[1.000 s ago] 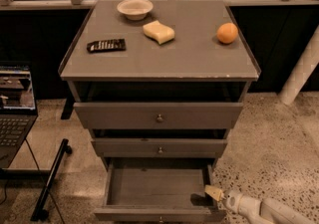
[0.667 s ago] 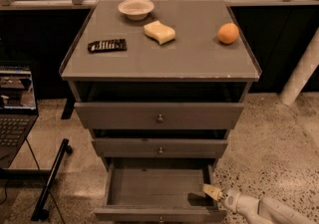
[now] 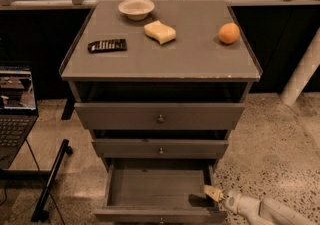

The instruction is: Open bottom drawer

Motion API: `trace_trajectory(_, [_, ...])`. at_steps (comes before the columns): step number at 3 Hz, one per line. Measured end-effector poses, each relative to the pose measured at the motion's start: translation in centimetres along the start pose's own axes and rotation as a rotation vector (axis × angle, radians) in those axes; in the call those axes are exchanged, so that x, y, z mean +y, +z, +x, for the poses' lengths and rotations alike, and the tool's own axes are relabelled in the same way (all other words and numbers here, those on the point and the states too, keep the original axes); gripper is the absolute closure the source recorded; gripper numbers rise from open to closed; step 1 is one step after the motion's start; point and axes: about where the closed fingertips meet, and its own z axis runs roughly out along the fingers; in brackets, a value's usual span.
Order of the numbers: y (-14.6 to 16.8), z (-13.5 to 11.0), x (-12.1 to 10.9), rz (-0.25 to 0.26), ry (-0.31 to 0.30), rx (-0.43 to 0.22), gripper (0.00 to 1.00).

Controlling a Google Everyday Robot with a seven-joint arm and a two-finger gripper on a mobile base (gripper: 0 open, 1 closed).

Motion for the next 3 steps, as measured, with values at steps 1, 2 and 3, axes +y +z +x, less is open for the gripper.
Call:
trace_trajectory(1, [0.0, 0.0, 0.0, 0.0, 0.0, 0.0, 0.12])
trace_trajectory(2, [0.01, 0.0, 0.0, 0.0, 0.0, 0.0, 0.0])
trace_trajectory(3, [0.01, 0.0, 0.0, 0.0, 0.0, 0.0, 0.0])
